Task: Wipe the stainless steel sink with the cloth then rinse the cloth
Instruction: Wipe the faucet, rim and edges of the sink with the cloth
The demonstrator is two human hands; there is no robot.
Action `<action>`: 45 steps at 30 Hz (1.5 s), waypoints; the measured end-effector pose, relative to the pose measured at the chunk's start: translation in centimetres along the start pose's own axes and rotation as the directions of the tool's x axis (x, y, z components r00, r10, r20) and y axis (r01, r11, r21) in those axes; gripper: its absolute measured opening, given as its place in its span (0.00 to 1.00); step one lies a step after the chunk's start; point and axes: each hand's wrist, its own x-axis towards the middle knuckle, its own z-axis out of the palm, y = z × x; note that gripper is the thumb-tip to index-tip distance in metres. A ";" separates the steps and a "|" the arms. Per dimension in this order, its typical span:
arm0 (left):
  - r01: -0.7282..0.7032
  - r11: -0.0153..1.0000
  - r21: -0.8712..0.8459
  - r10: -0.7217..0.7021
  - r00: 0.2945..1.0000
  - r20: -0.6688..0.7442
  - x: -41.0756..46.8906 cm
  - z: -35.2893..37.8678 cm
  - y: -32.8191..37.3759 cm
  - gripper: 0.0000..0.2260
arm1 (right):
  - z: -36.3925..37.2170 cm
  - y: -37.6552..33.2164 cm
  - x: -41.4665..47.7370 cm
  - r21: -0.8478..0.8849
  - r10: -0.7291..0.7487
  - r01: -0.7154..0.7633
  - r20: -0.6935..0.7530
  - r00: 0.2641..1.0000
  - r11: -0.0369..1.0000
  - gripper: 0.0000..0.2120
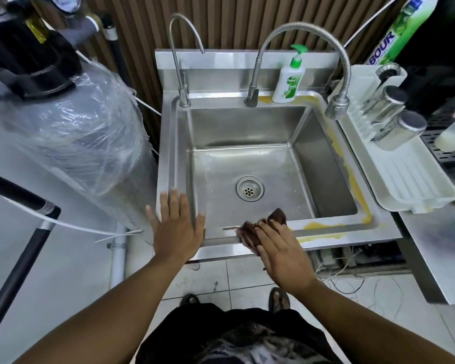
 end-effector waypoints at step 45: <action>-0.148 0.976 -0.160 0.146 0.989 -0.022 0.7 1.3 4.3 0.35 | -4.2 7.3 -0.1 -0.209 0.734 -0.706 0.119 0.668 0.676 0.38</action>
